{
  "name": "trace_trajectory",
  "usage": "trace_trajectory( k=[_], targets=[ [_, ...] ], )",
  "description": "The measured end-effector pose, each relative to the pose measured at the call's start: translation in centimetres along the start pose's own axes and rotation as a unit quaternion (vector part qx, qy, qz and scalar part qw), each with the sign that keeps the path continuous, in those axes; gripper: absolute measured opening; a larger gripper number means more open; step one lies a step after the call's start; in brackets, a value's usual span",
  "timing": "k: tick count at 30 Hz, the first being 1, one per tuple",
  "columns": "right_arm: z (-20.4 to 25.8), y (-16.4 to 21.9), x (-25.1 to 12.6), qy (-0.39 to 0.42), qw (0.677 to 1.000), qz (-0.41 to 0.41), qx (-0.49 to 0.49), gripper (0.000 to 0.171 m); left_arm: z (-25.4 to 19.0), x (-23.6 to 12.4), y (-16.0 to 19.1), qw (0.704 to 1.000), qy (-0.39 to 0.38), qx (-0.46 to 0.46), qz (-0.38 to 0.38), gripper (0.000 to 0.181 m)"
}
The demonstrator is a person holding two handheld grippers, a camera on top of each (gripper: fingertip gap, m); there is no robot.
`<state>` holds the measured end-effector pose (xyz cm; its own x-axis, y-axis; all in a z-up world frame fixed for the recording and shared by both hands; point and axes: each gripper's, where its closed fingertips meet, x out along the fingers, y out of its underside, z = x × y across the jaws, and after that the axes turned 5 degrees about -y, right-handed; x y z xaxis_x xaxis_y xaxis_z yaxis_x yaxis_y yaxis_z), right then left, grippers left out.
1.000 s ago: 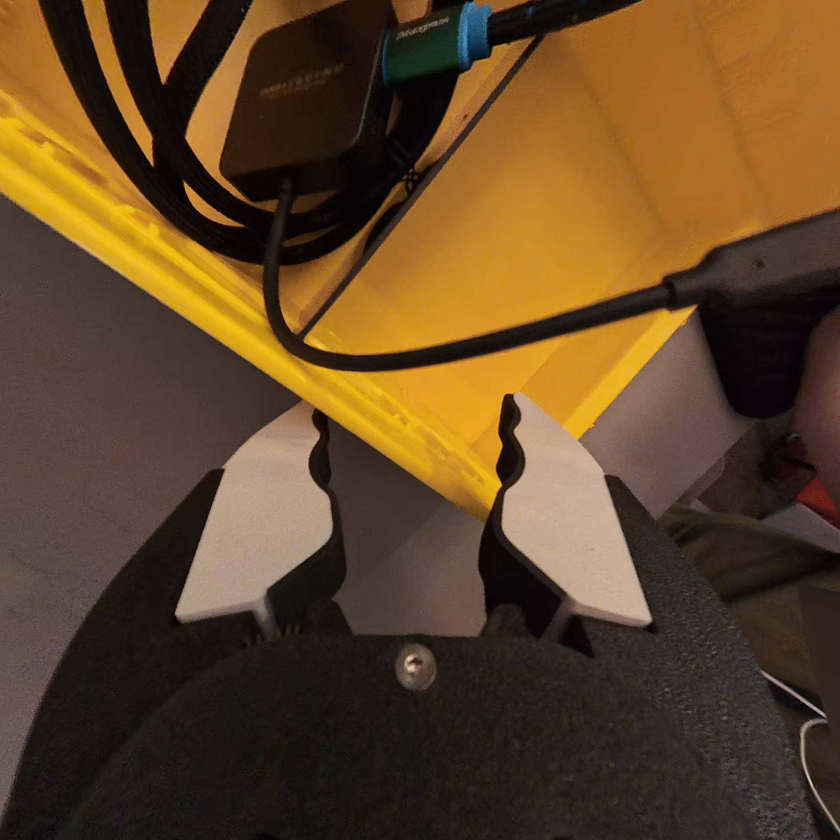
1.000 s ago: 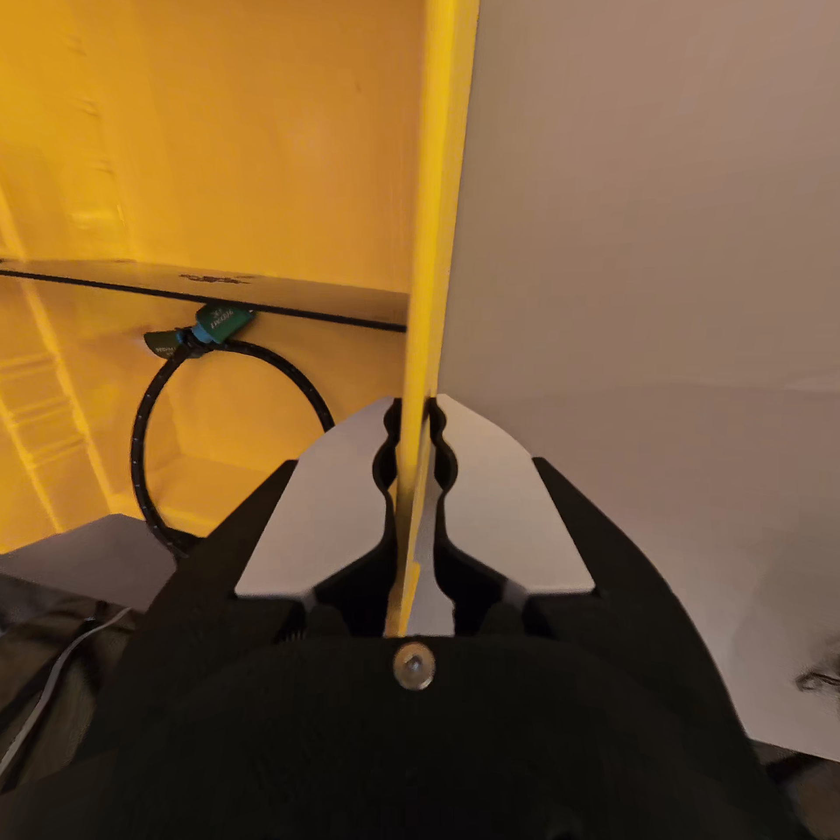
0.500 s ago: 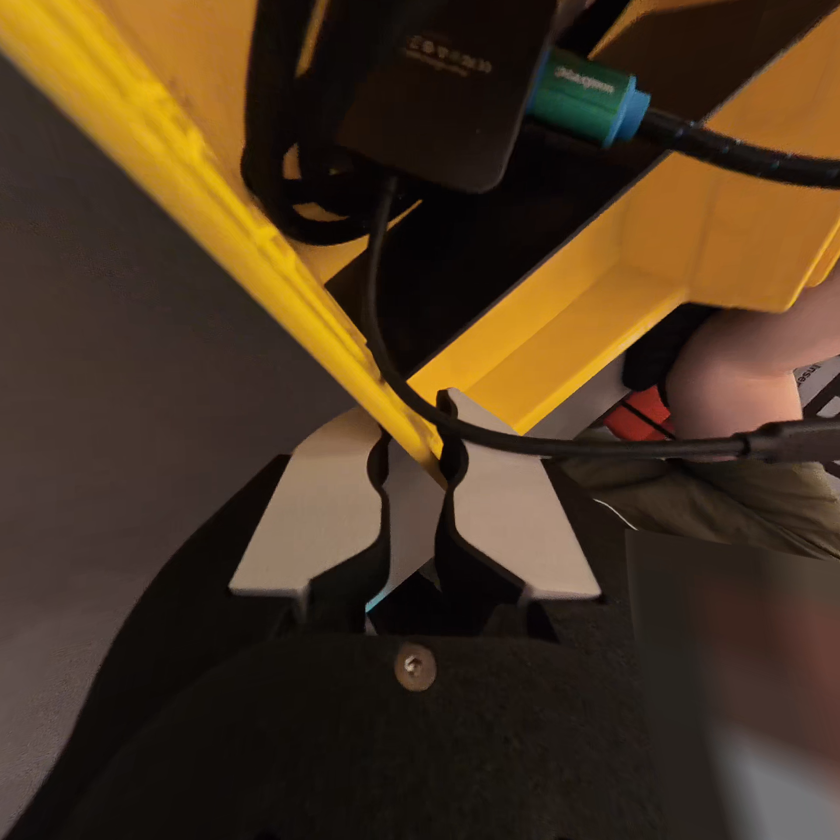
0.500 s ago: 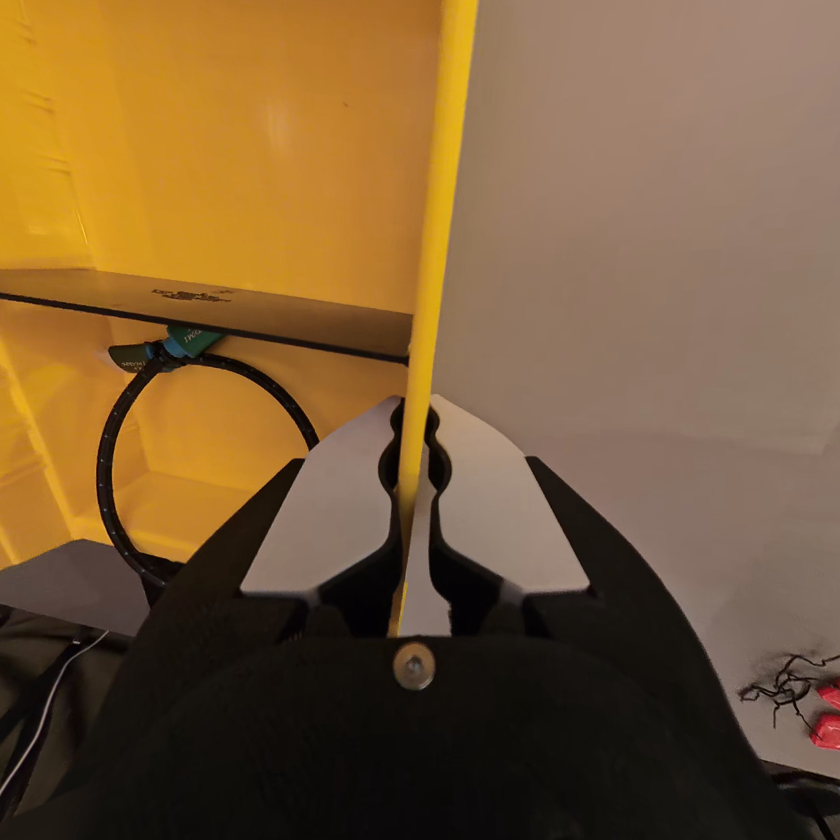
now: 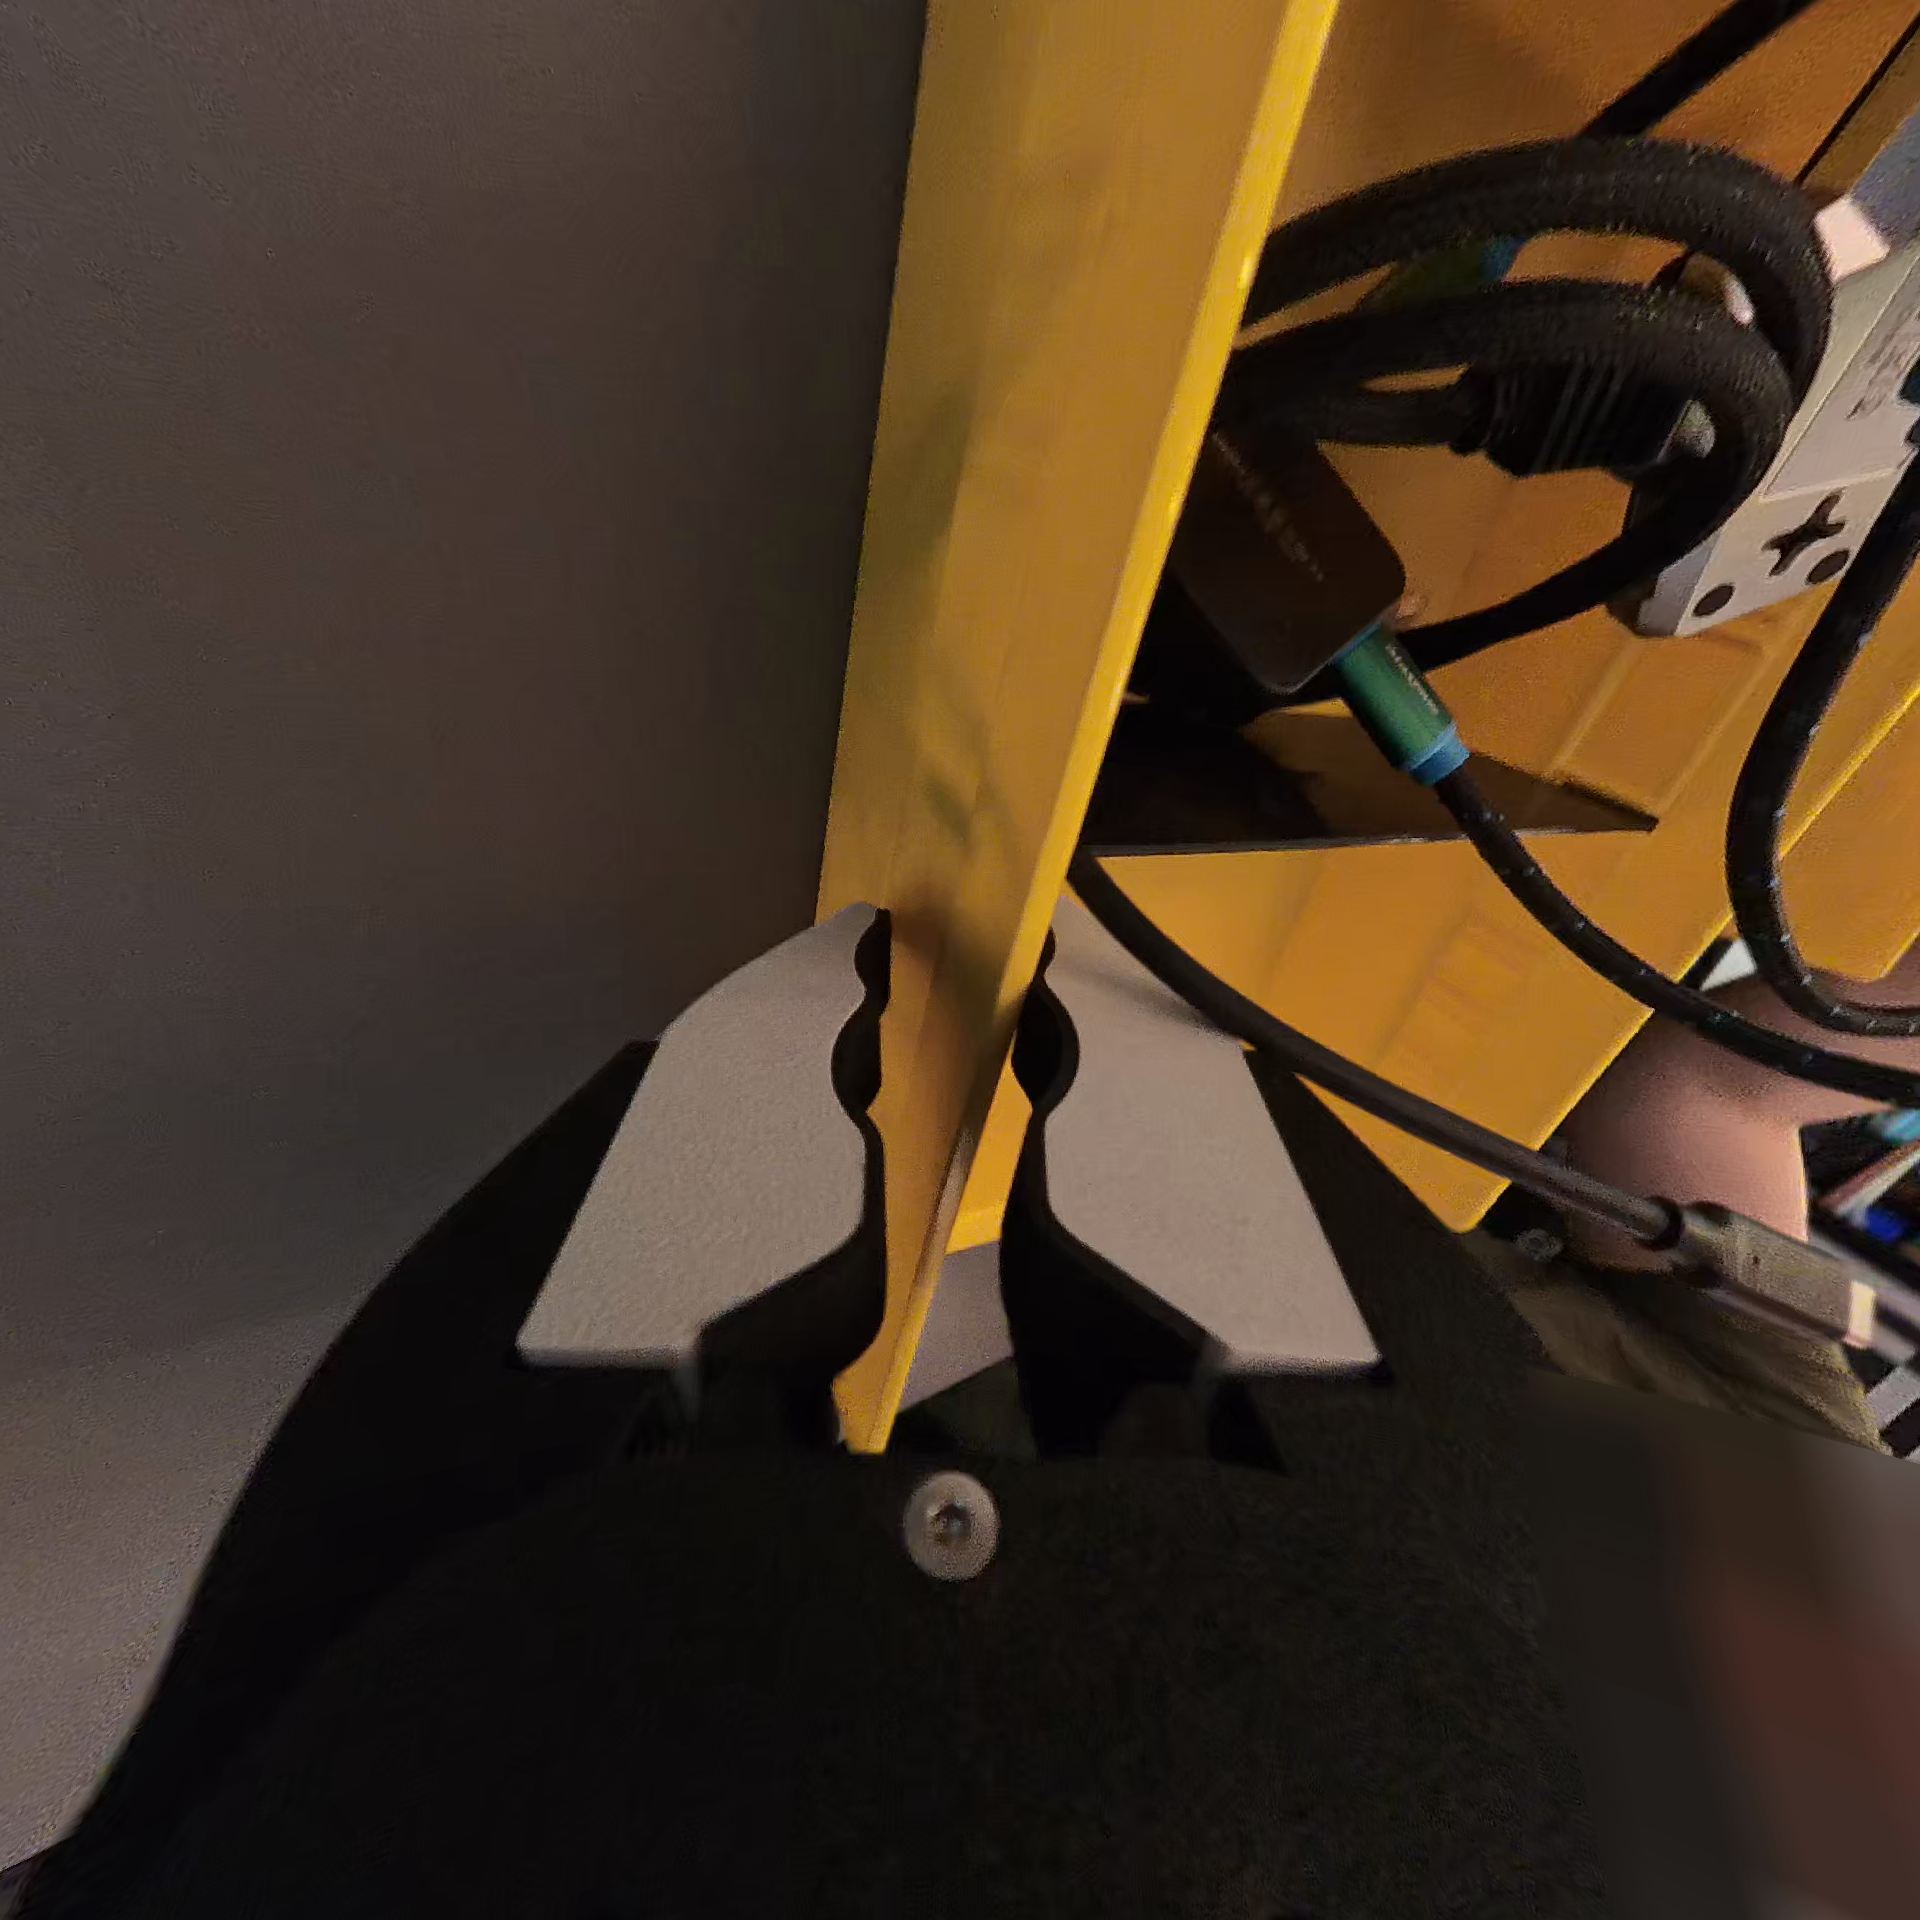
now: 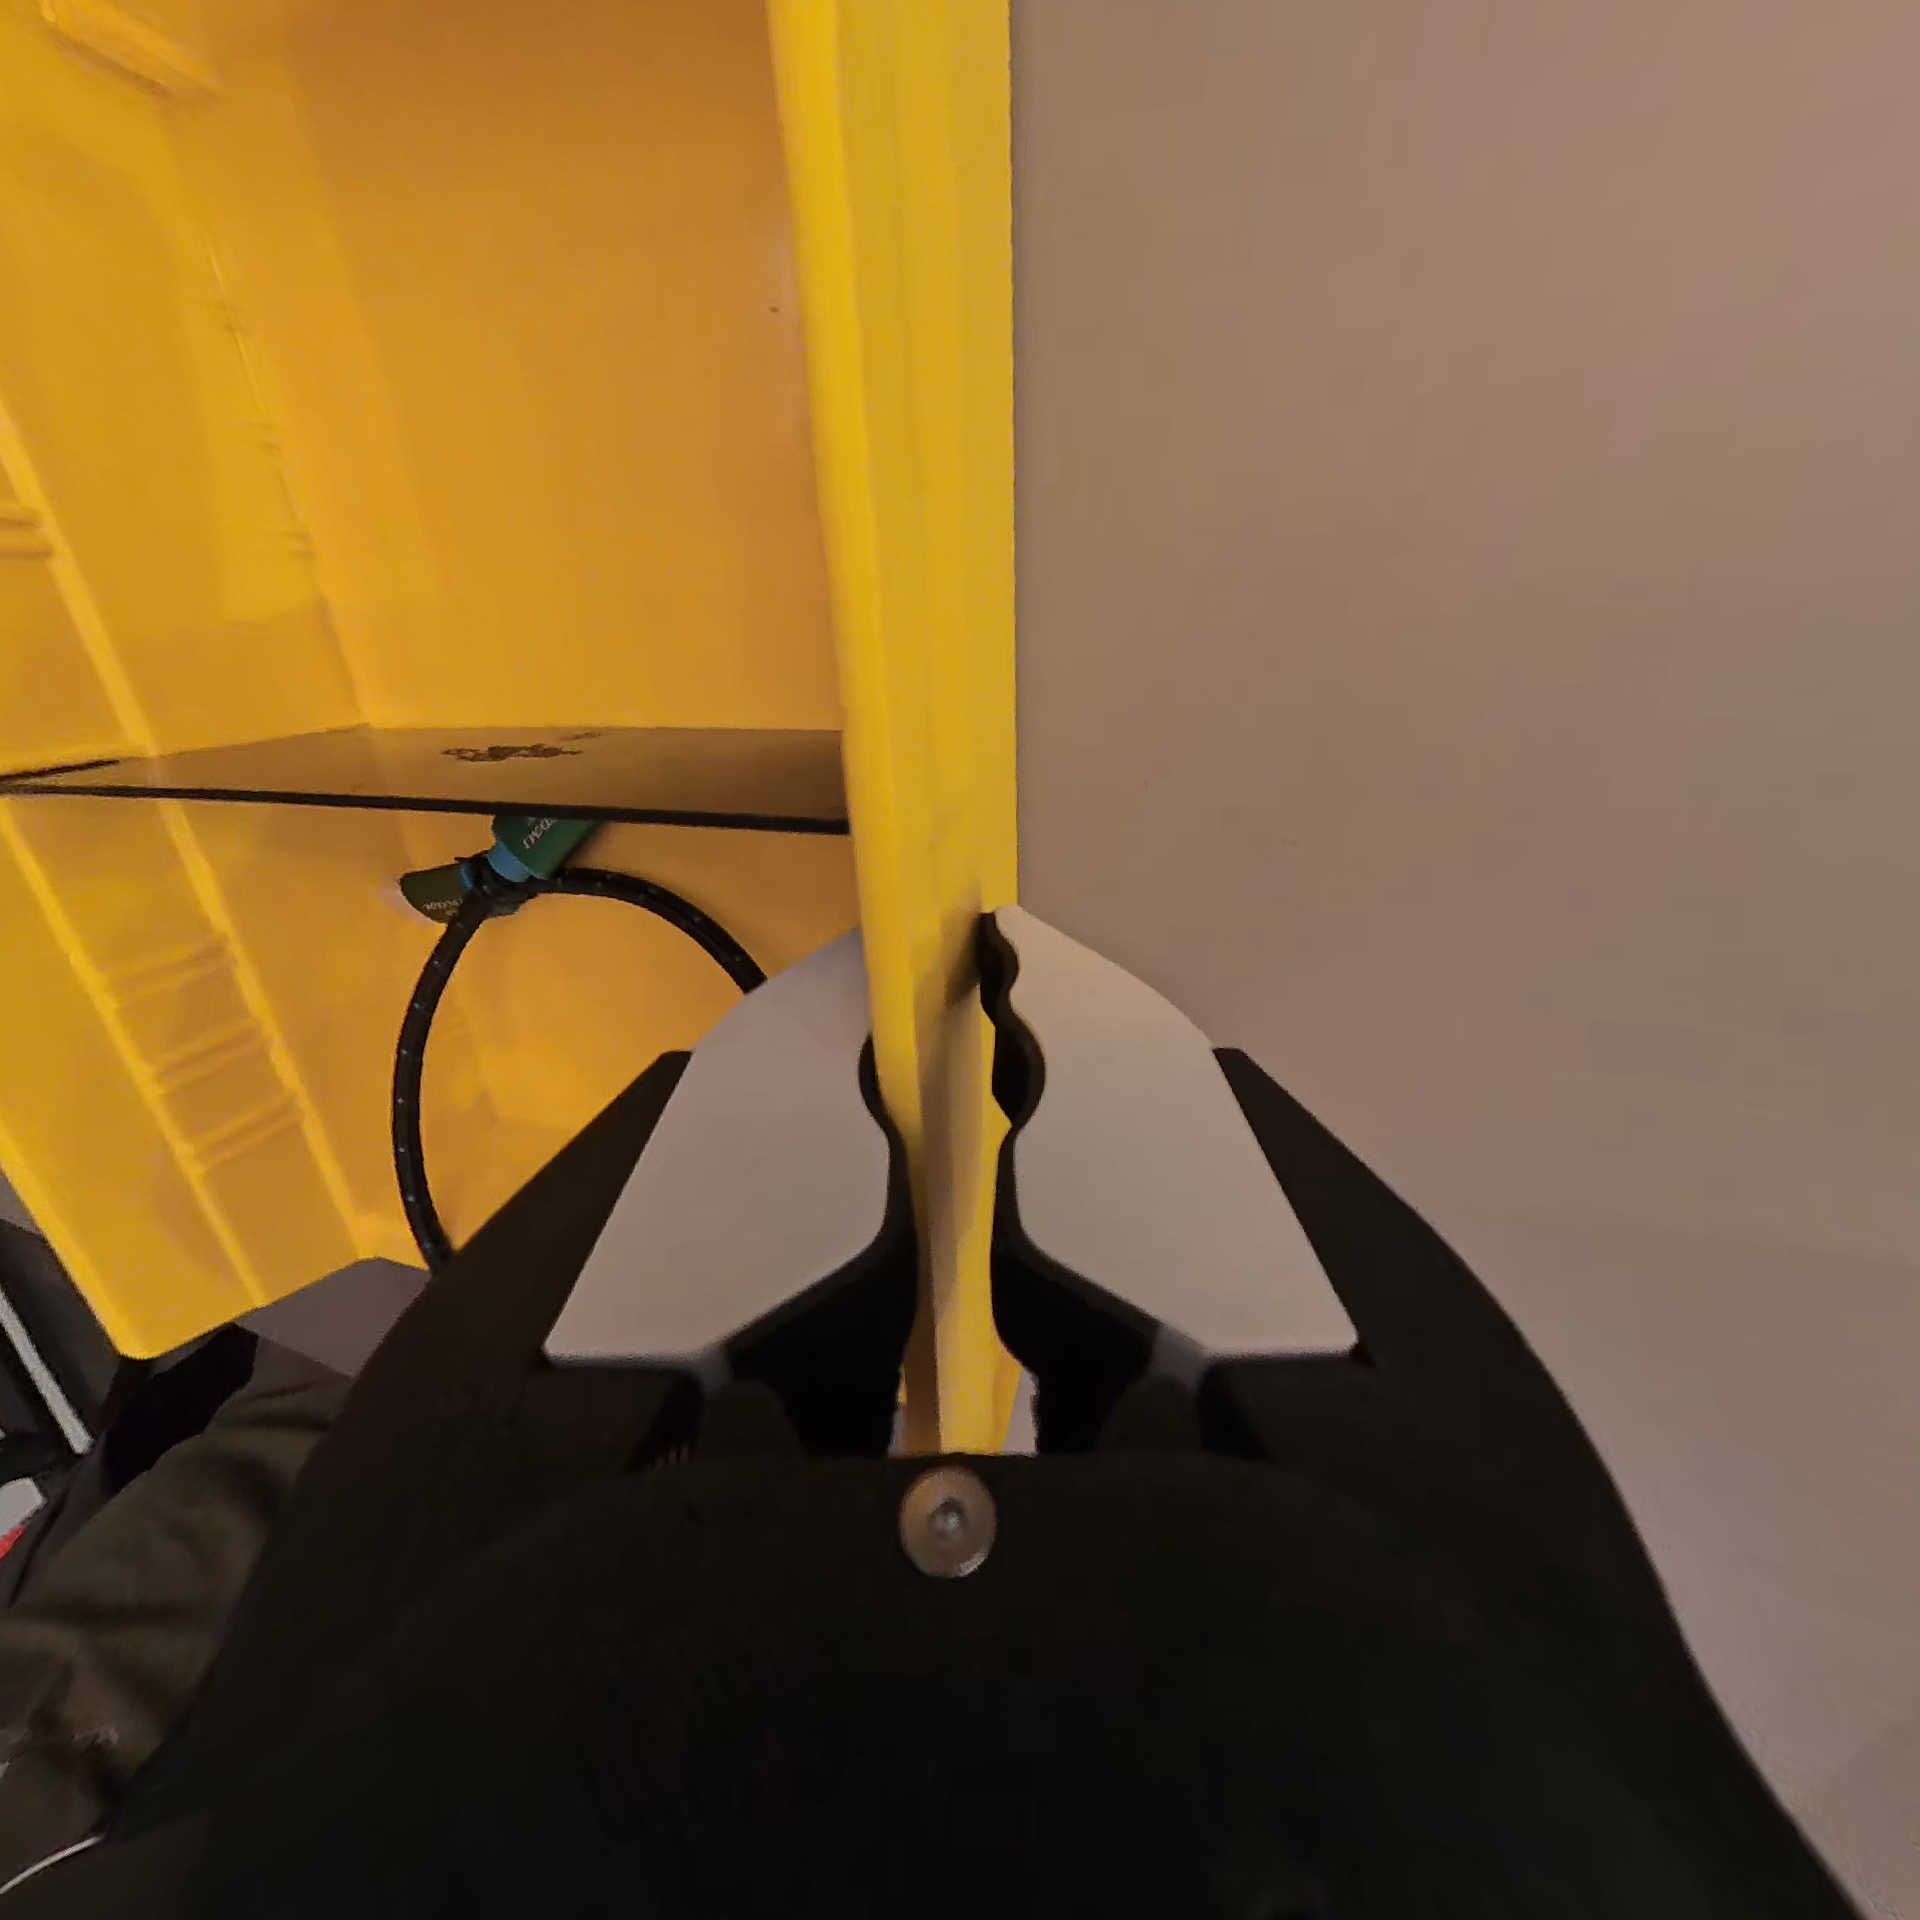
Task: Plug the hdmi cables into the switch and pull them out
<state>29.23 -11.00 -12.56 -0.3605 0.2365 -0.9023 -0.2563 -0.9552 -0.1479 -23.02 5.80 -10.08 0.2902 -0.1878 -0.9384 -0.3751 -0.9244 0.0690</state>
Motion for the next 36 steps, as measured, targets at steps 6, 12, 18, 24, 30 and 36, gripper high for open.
trace_trajectory(
  k=[6, 12, 18, 24, 30, 36],
  targets=[
    [-1.3, 1.0, -0.8, -0.022, 0.999, -0.009, 0.045, 0.013, 5.5, -2.0, 1.4, 0.993, 0.05, -0.09, -0.064, 0.026],
    [-1.0, 2.3, -0.9, -0.027, 0.996, 0.003, 0.08, 0.015, 8.3, -3.0, 2.3, 0.981, 0.077, -0.14, -0.108, 0.028],
    [0.3, 3.7, -0.6, -0.024, 0.996, 0.035, 0.077, 0.014, 8.4, -3.1, 2.5, 0.982, 0.091, -0.123, -0.109, 0.03],
    [0.1, 4.9, -0.8, 0.002, 0.996, 0.06, 0.069, 0.01, 8.7, -3.1, 2.5, 0.99, 0.058, -0.09, -0.09, 0.026],
    [-0.2, 4.3, -0.8, 0.003, 0.997, 0.052, 0.063, 0.01, 10.6, -3.9, 0.9, 0.99, -0.012, -0.072, -0.123, 0.018],
    [-0.3, 4.4, -0.8, -0.005, 0.997, 0.066, 0.05, 0.012, 11.2, -4.4, 0.2, 0.986, -0.05, -0.021, -0.157, 0.014]
  ],
)
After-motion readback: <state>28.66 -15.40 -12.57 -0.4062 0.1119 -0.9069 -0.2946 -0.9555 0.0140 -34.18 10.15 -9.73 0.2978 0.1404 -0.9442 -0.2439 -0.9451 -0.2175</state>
